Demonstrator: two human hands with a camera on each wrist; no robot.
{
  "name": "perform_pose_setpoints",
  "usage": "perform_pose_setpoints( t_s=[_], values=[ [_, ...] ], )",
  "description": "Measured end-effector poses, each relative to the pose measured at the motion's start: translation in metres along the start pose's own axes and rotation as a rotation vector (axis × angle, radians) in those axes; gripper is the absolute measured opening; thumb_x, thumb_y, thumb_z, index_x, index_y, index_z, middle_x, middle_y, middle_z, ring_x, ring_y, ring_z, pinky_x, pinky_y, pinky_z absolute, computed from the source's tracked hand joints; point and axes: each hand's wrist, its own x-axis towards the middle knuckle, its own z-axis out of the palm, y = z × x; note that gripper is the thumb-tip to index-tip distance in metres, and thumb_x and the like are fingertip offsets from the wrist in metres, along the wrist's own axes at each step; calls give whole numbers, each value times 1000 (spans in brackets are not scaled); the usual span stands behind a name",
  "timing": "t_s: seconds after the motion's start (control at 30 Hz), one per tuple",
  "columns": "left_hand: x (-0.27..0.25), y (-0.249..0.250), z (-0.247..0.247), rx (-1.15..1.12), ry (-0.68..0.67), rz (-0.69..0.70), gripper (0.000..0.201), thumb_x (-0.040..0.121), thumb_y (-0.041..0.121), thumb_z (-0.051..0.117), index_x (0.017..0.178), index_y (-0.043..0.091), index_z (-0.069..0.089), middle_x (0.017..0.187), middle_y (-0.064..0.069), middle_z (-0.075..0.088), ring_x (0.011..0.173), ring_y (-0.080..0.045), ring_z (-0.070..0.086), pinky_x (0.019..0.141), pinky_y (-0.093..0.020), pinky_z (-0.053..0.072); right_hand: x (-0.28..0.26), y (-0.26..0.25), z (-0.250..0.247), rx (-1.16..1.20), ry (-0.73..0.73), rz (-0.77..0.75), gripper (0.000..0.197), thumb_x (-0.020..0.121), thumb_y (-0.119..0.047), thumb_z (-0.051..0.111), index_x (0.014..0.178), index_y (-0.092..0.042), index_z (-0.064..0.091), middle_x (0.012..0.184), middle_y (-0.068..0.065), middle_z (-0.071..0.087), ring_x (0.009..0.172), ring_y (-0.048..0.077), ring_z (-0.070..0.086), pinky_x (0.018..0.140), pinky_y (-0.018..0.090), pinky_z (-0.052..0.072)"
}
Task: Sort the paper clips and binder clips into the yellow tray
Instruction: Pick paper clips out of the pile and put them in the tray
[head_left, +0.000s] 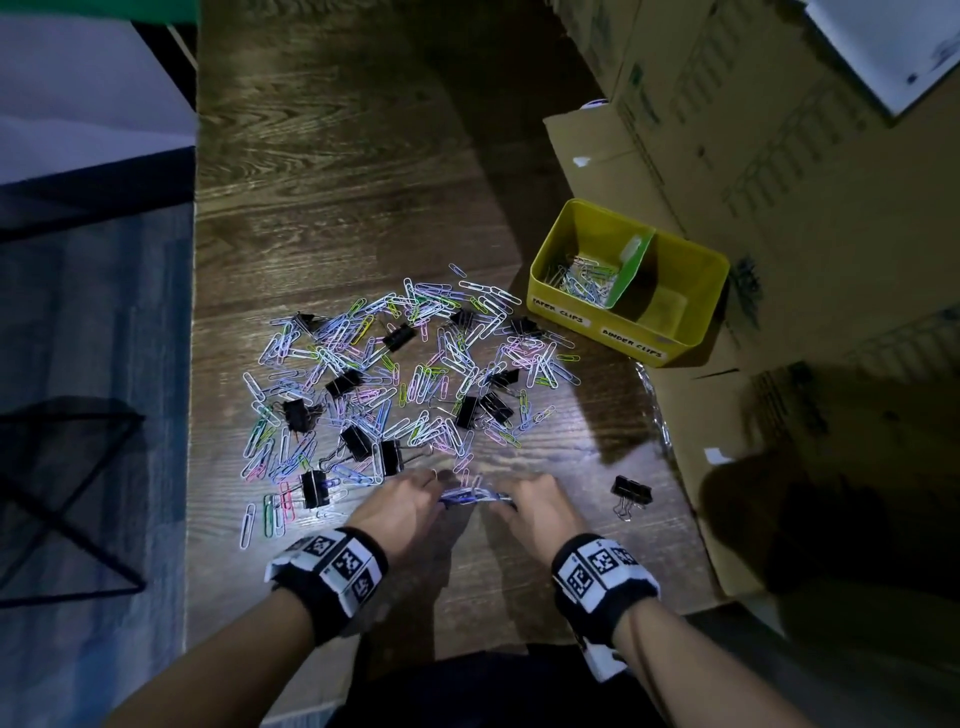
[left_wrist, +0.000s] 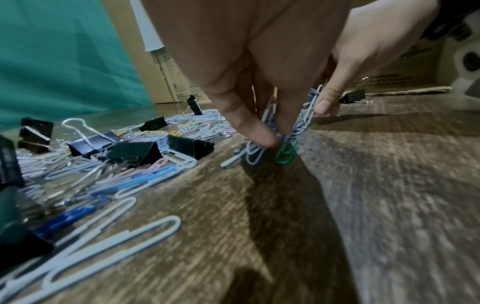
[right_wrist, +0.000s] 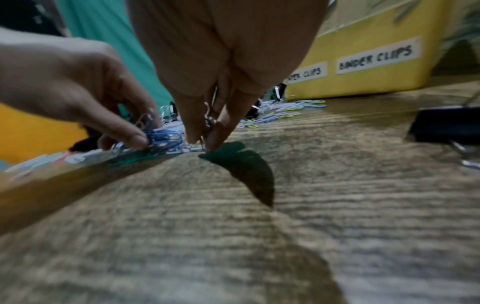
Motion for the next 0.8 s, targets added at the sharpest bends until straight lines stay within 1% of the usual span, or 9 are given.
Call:
perform_pose_setpoints(
  t_s=[0.13,0.27,0.37,0.5,0.57,0.63,0.73,0.77,0.8],
  values=[
    [2,-11,-6,-85,173,62,21,86,19,61,106,14,66,97,-9,70,88,-28,66,73,-33,53,2,1,-18,175,100,60,30,86,-25,67,115,-18,68,112,8,70,102,21,63,91,19,41],
    [7,-16,-16,-210,152,-10,22,89,30,56,107,22,67,99,0,70,83,-20,65,75,-31,53,8,4,-28,368,198,131,31,78,-26,76,106,-14,72,95,7,74,83,15,66,77,16,46],
    [12,-17,-23,-359,107,-72,21,87,30,62,102,18,69,95,1,72,79,-12,65,75,-28,53,13,4,-35,515,268,159,30,74,-22,80,101,-12,73,91,3,73,83,17,67,81,21,51],
    [18,-15,-33,-753,89,-290,13,76,18,75,87,25,72,70,10,71,59,1,60,59,-10,47,19,3,-44,722,316,183,25,71,-13,81,95,-12,74,90,2,72,86,20,69,88,41,55],
    [22,-14,-37,-941,95,-334,19,71,7,78,79,23,70,62,12,69,57,0,60,62,-12,47,21,3,-52,783,328,185,23,71,-14,82,92,-16,73,95,5,73,86,17,70,86,44,56],
    [25,-12,-46,-1054,92,-325,19,67,1,77,76,15,68,63,8,70,61,-5,63,68,-19,50,21,3,-64,798,325,182,29,71,-18,81,99,-16,71,109,6,70,96,14,67,88,31,55],
    [33,-8,-68,-1175,103,-276,16,66,5,75,80,8,67,73,-12,72,69,-21,68,76,-32,55,21,3,-85,820,343,163,32,73,-19,79,103,-15,70,118,1,64,101,10,63,76,6,47],
    [38,-6,-79,-1214,97,-255,15,67,6,73,81,7,67,78,-16,72,71,-25,68,75,-34,56,21,1,-91,842,356,153,30,72,-19,79,101,-18,71,117,-1,64,100,9,63,75,7,49],
    [44,-3,-90,-1253,88,-231,14,68,6,72,81,5,67,81,-18,72,72,-26,68,73,-35,57,21,0,-97,878,373,147,29,71,-21,80,98,-21,71,115,0,67,100,10,64,79,15,53]
  ],
)
